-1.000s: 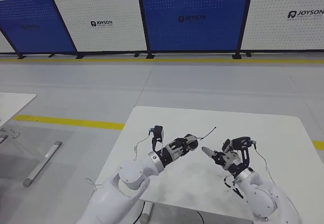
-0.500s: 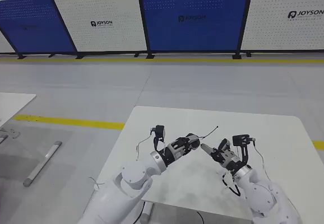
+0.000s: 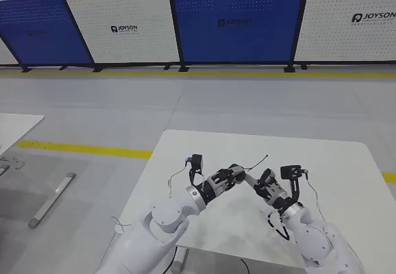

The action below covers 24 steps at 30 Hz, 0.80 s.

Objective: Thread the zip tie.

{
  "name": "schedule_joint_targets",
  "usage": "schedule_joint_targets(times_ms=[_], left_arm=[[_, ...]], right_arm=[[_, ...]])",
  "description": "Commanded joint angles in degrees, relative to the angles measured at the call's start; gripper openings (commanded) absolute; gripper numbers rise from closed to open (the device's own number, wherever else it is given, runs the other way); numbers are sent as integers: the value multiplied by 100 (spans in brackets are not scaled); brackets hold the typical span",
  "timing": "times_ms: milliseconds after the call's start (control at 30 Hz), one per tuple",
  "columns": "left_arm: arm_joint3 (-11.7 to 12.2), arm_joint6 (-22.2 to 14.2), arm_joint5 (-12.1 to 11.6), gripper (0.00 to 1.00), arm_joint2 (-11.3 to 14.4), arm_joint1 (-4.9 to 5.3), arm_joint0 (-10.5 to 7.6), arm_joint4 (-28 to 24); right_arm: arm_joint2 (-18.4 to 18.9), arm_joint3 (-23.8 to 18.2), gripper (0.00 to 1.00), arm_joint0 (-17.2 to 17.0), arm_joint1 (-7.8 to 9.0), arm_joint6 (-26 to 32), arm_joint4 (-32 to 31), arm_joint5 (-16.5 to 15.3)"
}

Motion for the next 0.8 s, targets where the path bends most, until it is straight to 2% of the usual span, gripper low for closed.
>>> schedule_joint_targets(times_ms=[0,567,767], left_arm=[[10,24,-2,0,22,-4,-5,18],[84,103,76,0,136,-24,-65,206],[99,108,100,0,136,-25,-74,249]], right_arm=[[-17,-10,44,6,5,19,-3,-1],[-96,-266,42,-90,66,-45,-83,-78],[-117,-281,35,-98,80,-126,-69,-87]])
